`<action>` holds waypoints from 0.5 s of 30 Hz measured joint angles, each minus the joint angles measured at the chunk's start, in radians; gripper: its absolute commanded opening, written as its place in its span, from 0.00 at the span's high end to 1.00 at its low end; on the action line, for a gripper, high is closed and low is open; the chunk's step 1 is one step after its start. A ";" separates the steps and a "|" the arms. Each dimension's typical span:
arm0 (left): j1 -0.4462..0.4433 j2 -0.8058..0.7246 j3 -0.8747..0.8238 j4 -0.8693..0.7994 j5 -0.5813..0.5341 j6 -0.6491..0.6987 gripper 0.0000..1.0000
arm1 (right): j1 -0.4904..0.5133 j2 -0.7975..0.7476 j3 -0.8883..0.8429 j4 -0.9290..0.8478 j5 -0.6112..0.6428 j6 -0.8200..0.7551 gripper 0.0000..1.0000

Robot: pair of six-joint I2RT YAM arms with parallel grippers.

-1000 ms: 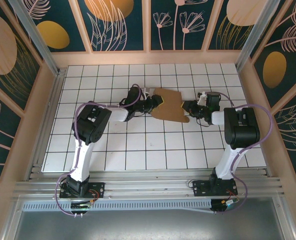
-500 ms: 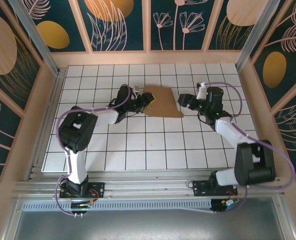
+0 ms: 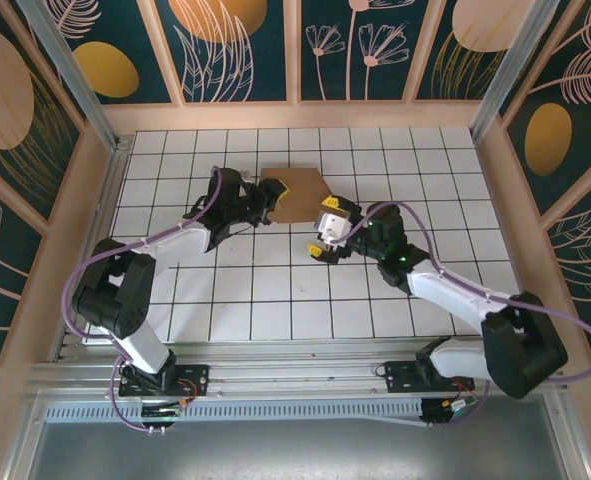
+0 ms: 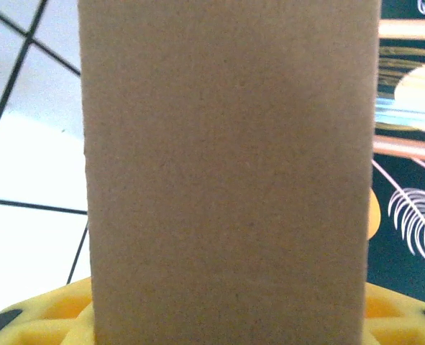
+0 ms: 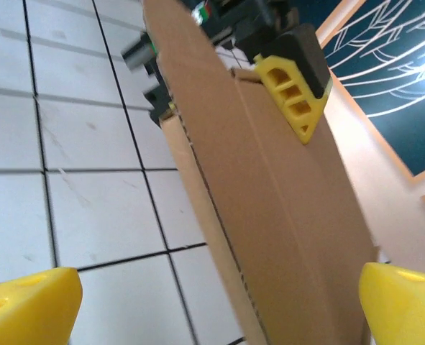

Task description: Fold the paper box

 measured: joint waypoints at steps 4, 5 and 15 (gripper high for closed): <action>0.002 -0.004 -0.001 -0.037 -0.011 -0.044 0.57 | 0.018 0.113 0.045 0.045 0.063 -0.119 0.07; 0.002 -0.004 -0.002 -0.041 -0.011 -0.052 0.56 | 0.019 0.140 0.054 0.057 0.076 -0.142 0.09; 0.010 -0.005 -0.029 -0.031 -0.016 -0.119 0.47 | 0.039 0.269 0.079 0.182 0.210 -0.258 0.45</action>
